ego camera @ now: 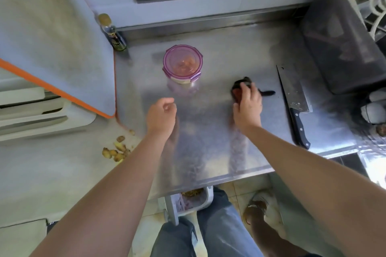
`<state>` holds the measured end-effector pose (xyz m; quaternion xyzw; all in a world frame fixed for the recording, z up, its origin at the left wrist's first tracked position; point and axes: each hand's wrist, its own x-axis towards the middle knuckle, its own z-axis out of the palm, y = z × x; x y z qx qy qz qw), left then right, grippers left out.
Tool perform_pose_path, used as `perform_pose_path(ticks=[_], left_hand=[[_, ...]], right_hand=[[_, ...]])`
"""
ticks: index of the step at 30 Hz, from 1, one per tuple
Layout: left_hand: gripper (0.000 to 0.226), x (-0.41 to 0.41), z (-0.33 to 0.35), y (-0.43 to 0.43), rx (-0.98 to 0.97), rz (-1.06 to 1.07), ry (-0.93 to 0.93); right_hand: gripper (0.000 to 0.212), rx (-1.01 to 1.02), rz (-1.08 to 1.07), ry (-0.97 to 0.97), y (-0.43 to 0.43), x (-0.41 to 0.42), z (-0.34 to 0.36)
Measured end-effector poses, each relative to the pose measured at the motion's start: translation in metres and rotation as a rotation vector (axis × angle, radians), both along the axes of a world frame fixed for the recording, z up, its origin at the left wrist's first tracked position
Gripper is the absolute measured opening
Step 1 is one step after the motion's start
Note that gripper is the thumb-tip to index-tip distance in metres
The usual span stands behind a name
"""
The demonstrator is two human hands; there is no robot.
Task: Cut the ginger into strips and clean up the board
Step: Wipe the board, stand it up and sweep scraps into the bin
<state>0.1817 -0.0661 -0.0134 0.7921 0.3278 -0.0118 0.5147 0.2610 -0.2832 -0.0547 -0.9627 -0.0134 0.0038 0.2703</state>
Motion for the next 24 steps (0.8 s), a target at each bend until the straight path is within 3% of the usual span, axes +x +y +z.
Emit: perform_pose_path(ticks=[5,7,9,11,14,17,19,21,23,24], left_hand=[[0.023,0.039,0.005,-0.004,-0.384,0.28,0.016],[0.018,0.051,0.012,-0.004,-0.522,0.347,0.043],[0.022,0.063,0.016,-0.003,-0.591,0.37,0.057],[0.029,0.073,0.019,-0.002,-0.613,0.371,0.078],[0.027,0.083,0.021,-0.002,-0.611,0.41,0.093],[0.017,0.087,0.021,-0.002,-0.613,0.471,0.036],[0.026,0.086,0.022,0.001,-0.623,0.504,0.007],[0.042,0.084,0.024,0.003,-0.618,0.484,0.013],[0.05,0.082,0.026,0.003,-0.629,0.389,0.063],[0.044,0.081,0.026,0.001,-0.651,0.345,0.072]], right_hand=[[0.06,0.149,0.569,-0.052,0.017,-0.022,-0.001],[0.061,0.213,0.495,-0.108,0.013,-0.009,0.008],[0.06,0.233,0.249,-0.163,0.007,0.007,0.014],[0.062,0.2,0.107,-0.075,0.006,0.014,0.009],[0.067,0.113,0.384,-0.033,0.013,-0.006,-0.005],[0.066,0.148,0.651,0.032,0.014,-0.019,0.0],[0.065,0.216,0.553,-0.022,0.01,-0.008,0.01],[0.064,0.242,0.272,-0.111,0.004,0.009,0.018],[0.062,0.189,0.058,-0.066,0.0,0.021,0.016],[0.062,0.153,0.051,-0.023,0.001,0.022,0.013]])
